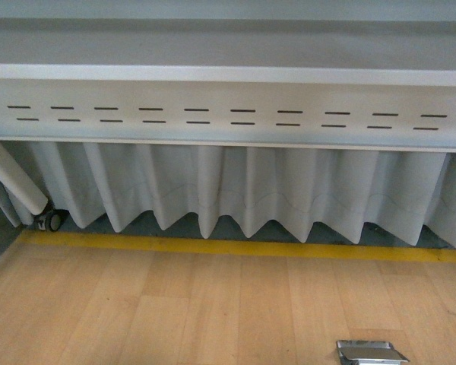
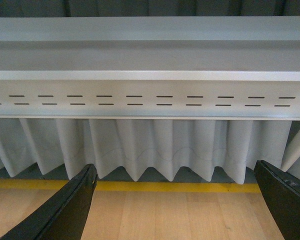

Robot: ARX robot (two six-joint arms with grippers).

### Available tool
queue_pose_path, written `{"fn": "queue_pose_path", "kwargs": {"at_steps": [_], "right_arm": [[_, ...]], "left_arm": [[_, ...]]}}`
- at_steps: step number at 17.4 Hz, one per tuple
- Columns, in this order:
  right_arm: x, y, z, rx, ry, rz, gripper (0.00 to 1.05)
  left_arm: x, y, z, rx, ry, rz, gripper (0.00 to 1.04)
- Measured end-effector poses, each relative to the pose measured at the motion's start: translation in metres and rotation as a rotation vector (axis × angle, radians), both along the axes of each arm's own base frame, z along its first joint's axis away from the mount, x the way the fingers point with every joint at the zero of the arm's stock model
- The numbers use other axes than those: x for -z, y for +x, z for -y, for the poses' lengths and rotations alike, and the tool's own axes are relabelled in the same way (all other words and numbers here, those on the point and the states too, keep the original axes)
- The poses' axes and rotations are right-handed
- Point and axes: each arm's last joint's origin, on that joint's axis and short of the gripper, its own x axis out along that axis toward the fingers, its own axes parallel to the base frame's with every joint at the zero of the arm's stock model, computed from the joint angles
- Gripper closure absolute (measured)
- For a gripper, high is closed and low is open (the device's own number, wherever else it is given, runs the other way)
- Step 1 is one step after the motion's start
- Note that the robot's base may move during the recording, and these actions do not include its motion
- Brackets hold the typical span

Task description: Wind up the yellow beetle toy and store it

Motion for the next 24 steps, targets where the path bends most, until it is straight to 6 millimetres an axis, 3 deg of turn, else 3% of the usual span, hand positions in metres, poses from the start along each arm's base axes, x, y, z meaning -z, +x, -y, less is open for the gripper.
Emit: {"fn": "queue_pose_path", "kwargs": {"at_steps": [24], "right_arm": [[0.0002, 0.0, 0.0, 0.0, 0.0, -0.002, 0.06]], "left_arm": [[0.0003, 0.0, 0.0, 0.001, 0.0, -0.003, 0.07]]}}
